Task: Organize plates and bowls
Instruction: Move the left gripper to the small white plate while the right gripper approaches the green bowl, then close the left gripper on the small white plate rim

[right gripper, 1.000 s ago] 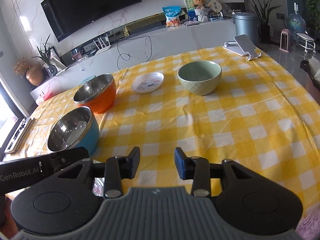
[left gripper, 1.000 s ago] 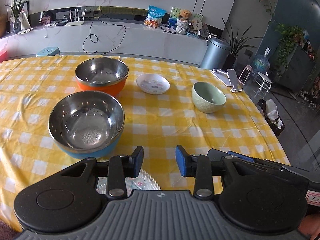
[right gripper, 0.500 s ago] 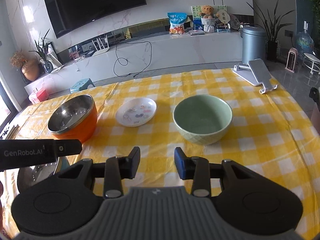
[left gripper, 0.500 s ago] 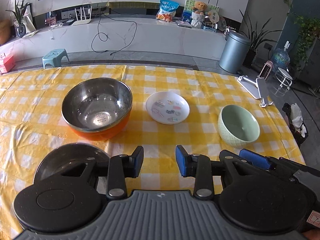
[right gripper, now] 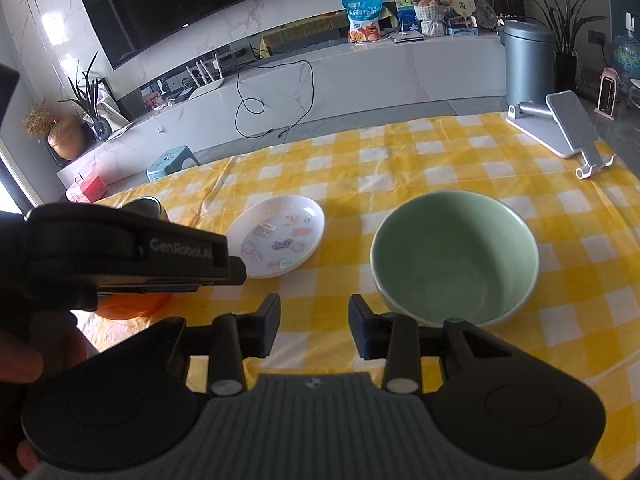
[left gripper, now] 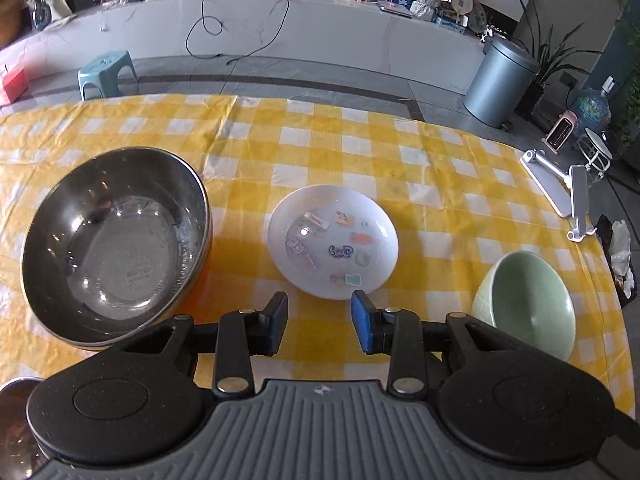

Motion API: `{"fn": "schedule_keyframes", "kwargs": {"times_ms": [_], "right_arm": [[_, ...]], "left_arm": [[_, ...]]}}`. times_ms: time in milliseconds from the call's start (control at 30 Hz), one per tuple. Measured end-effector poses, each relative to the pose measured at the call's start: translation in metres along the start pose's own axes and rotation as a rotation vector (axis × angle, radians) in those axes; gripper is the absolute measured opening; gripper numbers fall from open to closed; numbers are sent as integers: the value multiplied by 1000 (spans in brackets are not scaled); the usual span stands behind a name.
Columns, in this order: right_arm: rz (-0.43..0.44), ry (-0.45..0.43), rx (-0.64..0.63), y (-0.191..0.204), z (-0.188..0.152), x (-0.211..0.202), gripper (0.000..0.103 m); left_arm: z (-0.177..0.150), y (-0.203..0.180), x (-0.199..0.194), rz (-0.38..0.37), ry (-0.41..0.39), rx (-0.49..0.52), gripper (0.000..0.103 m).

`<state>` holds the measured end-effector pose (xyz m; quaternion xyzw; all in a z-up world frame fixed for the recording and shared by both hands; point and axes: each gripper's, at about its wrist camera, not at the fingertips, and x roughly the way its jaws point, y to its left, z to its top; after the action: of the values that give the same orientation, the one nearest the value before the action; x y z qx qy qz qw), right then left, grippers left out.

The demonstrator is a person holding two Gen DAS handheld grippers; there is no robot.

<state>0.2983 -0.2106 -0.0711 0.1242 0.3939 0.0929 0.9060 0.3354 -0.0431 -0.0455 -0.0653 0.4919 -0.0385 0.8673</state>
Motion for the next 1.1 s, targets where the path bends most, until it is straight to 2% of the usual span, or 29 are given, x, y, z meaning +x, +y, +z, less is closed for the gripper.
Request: {"fn": "schedule_keyframes", "kwargs": {"times_ms": [100,167,267,367,567,633,733,1100], "right_arm": [[3,4,8,-3,1,3,37],[10,5,12,-4,1,5,37],[4,5,3,-3,-1,7,36],[10,9,2,-2,-2,7,37],[8,12,0,-1,-2,8,37],[7,13,-3,-1,-2,8,37],[7,12,-2,-3,-1,9,37],[9,23,29,-9,-1,10,37]], "left_arm": [[5,3,8,33,6,-52,41],[10,4,13,29,15,-85,40],[12,0,19,62,13,-79,39],[12,-2,24,92,24,-98,31],[12,0,27,89,12,-108,15],[13,0,25,80,10,-101,9],[12,1,19,68,12,-80,6],[-4,6,3,4,108,48,5]]}}
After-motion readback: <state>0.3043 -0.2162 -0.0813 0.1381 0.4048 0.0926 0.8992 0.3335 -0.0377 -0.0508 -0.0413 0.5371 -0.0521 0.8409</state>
